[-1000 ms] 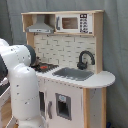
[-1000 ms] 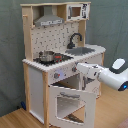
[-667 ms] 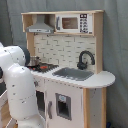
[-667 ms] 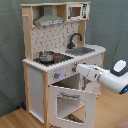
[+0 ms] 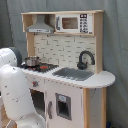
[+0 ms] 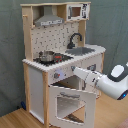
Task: Play with the kitchen
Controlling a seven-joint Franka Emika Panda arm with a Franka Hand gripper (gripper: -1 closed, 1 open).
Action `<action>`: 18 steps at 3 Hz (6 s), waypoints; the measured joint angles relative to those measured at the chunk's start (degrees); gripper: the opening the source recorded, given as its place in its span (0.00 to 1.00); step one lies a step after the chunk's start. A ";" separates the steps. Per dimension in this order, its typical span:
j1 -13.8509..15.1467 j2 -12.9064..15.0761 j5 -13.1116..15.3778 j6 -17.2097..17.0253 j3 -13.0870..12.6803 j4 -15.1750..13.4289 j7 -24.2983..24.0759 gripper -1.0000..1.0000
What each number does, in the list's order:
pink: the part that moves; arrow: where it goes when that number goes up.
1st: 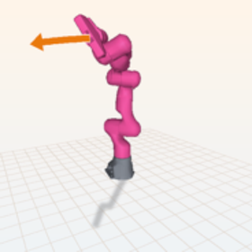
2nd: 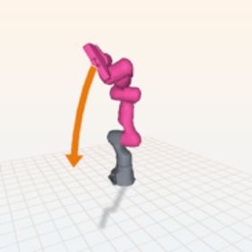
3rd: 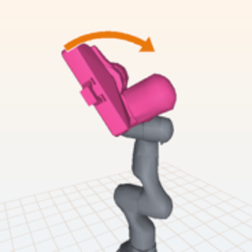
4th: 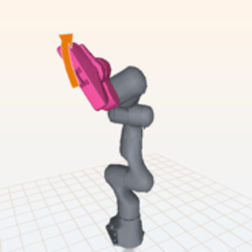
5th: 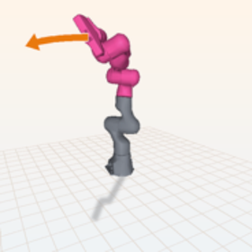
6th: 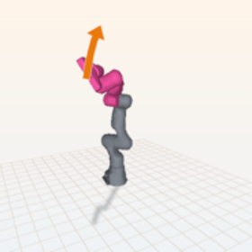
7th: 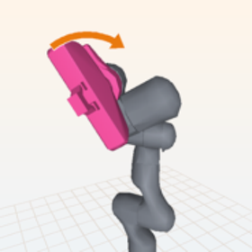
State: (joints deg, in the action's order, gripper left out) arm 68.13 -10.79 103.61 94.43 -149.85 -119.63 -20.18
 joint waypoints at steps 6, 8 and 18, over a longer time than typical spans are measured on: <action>-4.13 -17.09 -5.07 2.19 -0.61 9.45 -34.34 1.00; -5.16 -22.11 -9.67 4.21 -0.69 9.73 -46.82 1.00; 9.05 -26.22 -30.09 14.70 7.05 -4.72 -68.85 1.00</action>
State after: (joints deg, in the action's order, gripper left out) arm 77.18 -37.00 73.52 109.13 -142.80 -124.35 -89.03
